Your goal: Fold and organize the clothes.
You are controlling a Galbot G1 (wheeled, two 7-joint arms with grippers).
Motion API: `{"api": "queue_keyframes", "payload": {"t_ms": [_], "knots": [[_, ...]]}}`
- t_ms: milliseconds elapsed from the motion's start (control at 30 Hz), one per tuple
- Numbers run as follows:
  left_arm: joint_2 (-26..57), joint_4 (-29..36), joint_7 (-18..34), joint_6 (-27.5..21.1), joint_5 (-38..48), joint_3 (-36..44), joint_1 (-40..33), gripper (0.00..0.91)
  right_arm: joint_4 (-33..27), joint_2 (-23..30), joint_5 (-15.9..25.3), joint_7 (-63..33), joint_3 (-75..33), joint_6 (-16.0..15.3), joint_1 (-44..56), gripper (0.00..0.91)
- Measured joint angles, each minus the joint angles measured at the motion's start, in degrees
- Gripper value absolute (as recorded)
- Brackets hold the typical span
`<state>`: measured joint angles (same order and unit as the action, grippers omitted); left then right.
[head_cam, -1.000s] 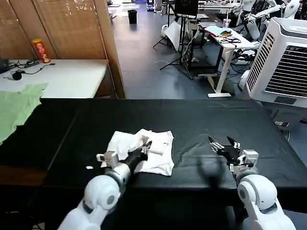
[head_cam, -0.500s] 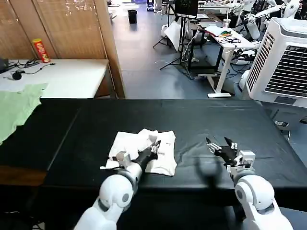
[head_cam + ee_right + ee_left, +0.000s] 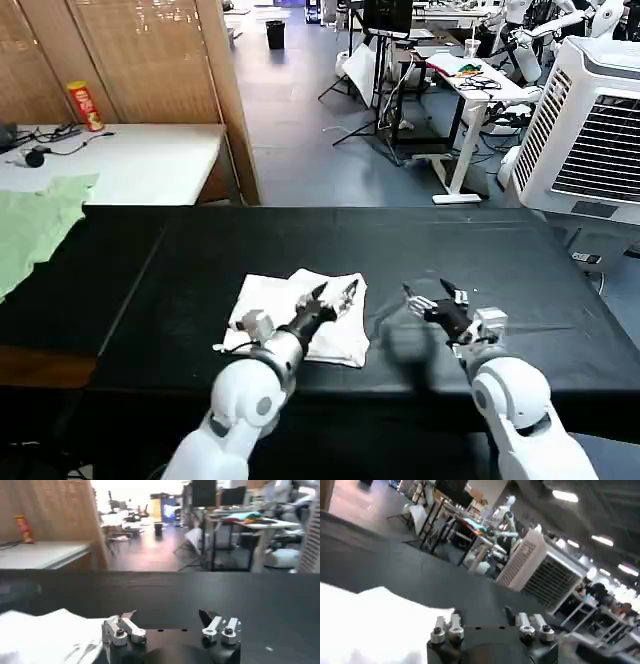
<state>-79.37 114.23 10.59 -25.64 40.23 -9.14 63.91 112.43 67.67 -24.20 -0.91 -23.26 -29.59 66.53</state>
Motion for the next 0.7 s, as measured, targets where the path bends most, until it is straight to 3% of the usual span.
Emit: {"api": "queue_keyframes", "payload": {"t_ms": [333, 533, 700], "knots": [[11.7, 0.3, -2.6, 3.5, -5.2, -9.0, 3.2, 0.878, -6.1, 1.9, 9.6, 3.0, 9.9, 0.0, -5.0, 0.878], [13.6, -1.4, -3.0, 4.7, -5.6, -13.1, 4.6, 0.878, -8.6, 1.8, 17.2, 4.6, 11.9, 0.2, -4.9, 0.878], [13.5, -4.0, -4.3, 5.3, -4.3, -14.8, 4.9, 0.878, -8.2, 2.1, 17.1, 2.6, 11.3, 2.0, -4.1, 0.878]]}}
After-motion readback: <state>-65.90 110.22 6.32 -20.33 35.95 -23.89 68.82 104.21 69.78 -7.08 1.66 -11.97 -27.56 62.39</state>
